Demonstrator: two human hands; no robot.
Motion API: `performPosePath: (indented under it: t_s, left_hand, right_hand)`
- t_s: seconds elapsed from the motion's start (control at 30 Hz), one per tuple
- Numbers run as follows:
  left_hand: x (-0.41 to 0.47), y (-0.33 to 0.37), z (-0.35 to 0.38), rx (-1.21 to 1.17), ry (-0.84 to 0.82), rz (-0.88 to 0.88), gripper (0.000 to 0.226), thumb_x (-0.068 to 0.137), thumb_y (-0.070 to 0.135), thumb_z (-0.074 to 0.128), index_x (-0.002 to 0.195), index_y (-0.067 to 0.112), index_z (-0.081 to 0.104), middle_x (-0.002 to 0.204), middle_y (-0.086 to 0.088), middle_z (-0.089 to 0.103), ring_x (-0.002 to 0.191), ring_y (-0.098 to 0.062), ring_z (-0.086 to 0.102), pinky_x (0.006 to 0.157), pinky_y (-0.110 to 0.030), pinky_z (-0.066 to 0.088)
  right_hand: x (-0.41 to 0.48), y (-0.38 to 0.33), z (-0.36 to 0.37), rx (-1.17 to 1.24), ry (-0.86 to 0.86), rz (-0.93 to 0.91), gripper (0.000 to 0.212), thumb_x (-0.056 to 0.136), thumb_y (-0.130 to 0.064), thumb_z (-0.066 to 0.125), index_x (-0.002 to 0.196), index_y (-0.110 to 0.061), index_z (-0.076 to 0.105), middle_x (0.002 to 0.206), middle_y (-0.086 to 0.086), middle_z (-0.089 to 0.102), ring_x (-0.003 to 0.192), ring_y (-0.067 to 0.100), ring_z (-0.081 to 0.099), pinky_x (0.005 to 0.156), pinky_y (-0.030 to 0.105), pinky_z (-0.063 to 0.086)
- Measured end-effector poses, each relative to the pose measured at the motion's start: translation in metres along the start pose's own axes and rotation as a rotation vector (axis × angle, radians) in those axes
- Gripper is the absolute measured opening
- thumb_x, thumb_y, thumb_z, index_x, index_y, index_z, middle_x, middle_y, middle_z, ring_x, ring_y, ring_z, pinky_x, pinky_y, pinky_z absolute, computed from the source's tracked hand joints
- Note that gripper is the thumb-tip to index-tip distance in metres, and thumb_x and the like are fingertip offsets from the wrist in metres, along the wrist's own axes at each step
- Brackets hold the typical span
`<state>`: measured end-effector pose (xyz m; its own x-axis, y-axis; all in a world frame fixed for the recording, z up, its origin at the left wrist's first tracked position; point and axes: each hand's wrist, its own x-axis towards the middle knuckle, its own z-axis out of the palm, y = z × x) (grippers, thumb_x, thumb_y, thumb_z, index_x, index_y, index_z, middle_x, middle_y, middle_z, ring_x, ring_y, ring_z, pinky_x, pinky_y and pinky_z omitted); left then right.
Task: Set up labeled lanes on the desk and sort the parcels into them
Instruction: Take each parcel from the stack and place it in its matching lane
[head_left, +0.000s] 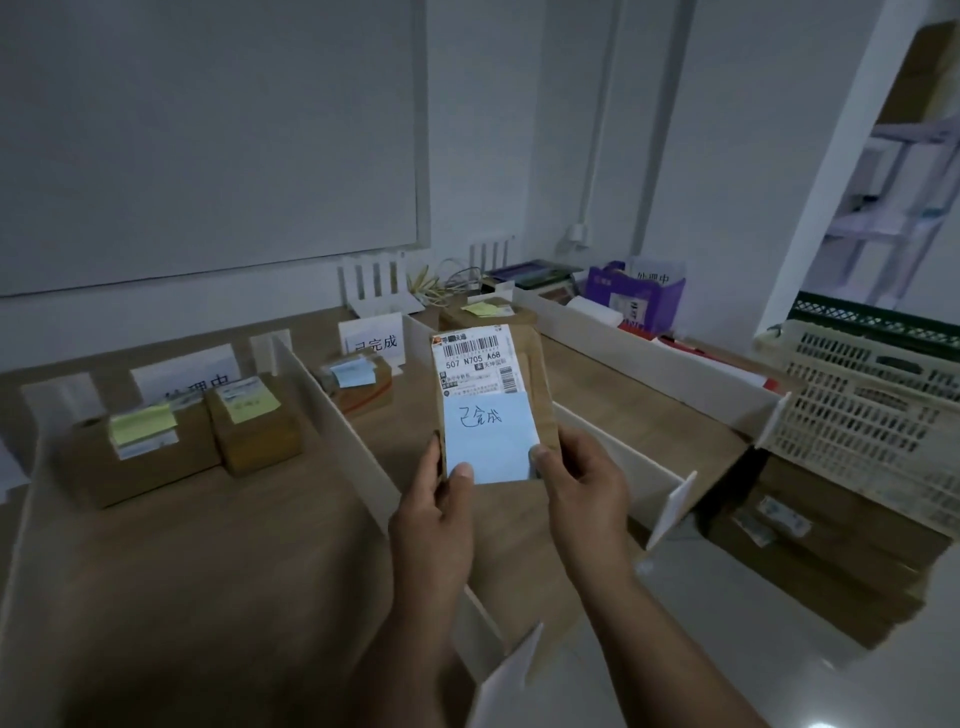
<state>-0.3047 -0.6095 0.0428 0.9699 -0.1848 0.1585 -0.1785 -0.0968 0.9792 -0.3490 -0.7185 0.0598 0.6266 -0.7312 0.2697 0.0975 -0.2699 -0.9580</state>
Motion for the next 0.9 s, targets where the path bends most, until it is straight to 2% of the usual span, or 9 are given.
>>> performPosePath:
  t_s: [0.13, 0.23, 0.37, 0.43, 0.53, 0.6, 0.73, 0.83, 0.9]
  left_hand:
    - [0.029, -0.003, 0.038, 0.038, 0.047, 0.0, 0.048, 0.096, 0.03, 0.049, 0.143, 0.028, 0.038, 0.134, 0.008, 0.055, 0.107, 0.001, 0.05, 0.064, 0.002, 0.042]
    - [0.052, -0.004, 0.07, 0.063, 0.114, 0.009, 0.047, 0.097, 0.022, 0.049, 0.142, 0.022, 0.041, 0.132, 0.007, 0.055, 0.105, 0.001, 0.048, 0.063, 0.008, 0.035]
    - [0.082, -0.003, 0.117, 0.151, 0.189, 0.012, 0.044, 0.097, 0.02, 0.047, 0.141, 0.018, 0.043, 0.128, 0.008, 0.055, 0.101, 0.001, 0.047, 0.064, 0.009, 0.033]
    - [0.096, -0.003, 0.138, 0.147, 0.224, -0.003, 0.042, 0.097, 0.018, 0.048, 0.138, 0.013, 0.045, 0.131, 0.001, 0.054, 0.103, -0.005, 0.05, 0.068, 0.004, 0.038]
    - [0.117, -0.007, 0.163, 0.188, 0.23, -0.028, 0.041, 0.097, 0.023, 0.045, 0.137, 0.015, 0.043, 0.13, -0.002, 0.055, 0.116, -0.018, 0.054, 0.084, -0.014, 0.04]
    - [0.128, -0.012, 0.174, 0.189, 0.283, -0.053, 0.037, 0.097, 0.02, 0.046, 0.133, 0.013, 0.048, 0.124, -0.006, 0.059, 0.115, -0.023, 0.056, 0.084, -0.019, 0.04]
    - [0.148, -0.021, 0.188, 0.238, 0.44, -0.097, 0.041, 0.095, 0.019, 0.053, 0.135, 0.015, 0.047, 0.131, -0.003, 0.055, 0.12, -0.017, 0.051, 0.09, -0.018, 0.037]
    - [0.163, -0.031, 0.189, 0.216, 0.456, -0.15, 0.043, 0.094, 0.021, 0.054, 0.136, 0.016, 0.046, 0.133, -0.003, 0.054, 0.121, -0.015, 0.05, 0.093, -0.018, 0.037]
    - [0.173, -0.042, 0.185, 0.209, 0.456, -0.145, 0.043, 0.094, 0.023, 0.054, 0.136, 0.017, 0.046, 0.132, -0.003, 0.055, 0.121, -0.016, 0.051, 0.099, -0.024, 0.041]
  right_hand:
    - [0.048, 0.023, -0.004, 0.015, -0.045, 0.029, 0.016, 0.093, -0.019, 0.057, 0.106, -0.022, 0.066, 0.098, -0.013, 0.07, 0.09, 0.004, 0.066, 0.07, 0.021, 0.055]
    - [0.088, 0.045, -0.008, 0.011, -0.105, 0.039, 0.016, 0.093, -0.021, 0.058, 0.097, -0.035, 0.063, 0.093, -0.021, 0.067, 0.09, 0.002, 0.065, 0.073, 0.024, 0.056]
    - [0.147, 0.068, -0.014, 0.039, -0.212, 0.065, 0.015, 0.092, -0.019, 0.059, 0.095, -0.031, 0.066, 0.09, -0.018, 0.069, 0.088, 0.003, 0.066, 0.074, 0.026, 0.057]
    - [0.176, 0.076, -0.019, 0.065, -0.259, 0.081, 0.015, 0.089, -0.015, 0.059, 0.095, -0.027, 0.068, 0.087, -0.015, 0.069, 0.085, 0.003, 0.066, 0.071, 0.022, 0.055]
    - [0.213, 0.086, -0.023, 0.066, -0.312, 0.072, 0.015, 0.085, -0.012, 0.06, 0.092, -0.022, 0.069, 0.08, -0.011, 0.068, 0.076, -0.002, 0.062, 0.061, 0.009, 0.045]
    - [0.232, 0.095, -0.02, 0.052, -0.357, 0.085, 0.015, 0.085, -0.012, 0.06, 0.091, -0.023, 0.068, 0.078, -0.011, 0.067, 0.072, -0.007, 0.06, 0.058, 0.006, 0.042]
    - [0.258, 0.115, -0.002, -0.054, -0.444, 0.086, 0.025, 0.082, -0.021, 0.062, 0.106, -0.023, 0.068, 0.092, -0.007, 0.069, 0.09, 0.012, 0.063, 0.076, 0.027, 0.047]
    - [0.271, 0.123, 0.013, -0.074, -0.503, 0.098, 0.026, 0.084, -0.019, 0.062, 0.109, -0.022, 0.066, 0.096, -0.006, 0.068, 0.091, 0.013, 0.06, 0.072, 0.024, 0.042]
    - [0.278, 0.129, 0.024, -0.098, -0.533, 0.097, 0.023, 0.085, -0.018, 0.063, 0.108, -0.021, 0.065, 0.092, -0.005, 0.065, 0.09, 0.014, 0.058, 0.067, 0.021, 0.038]
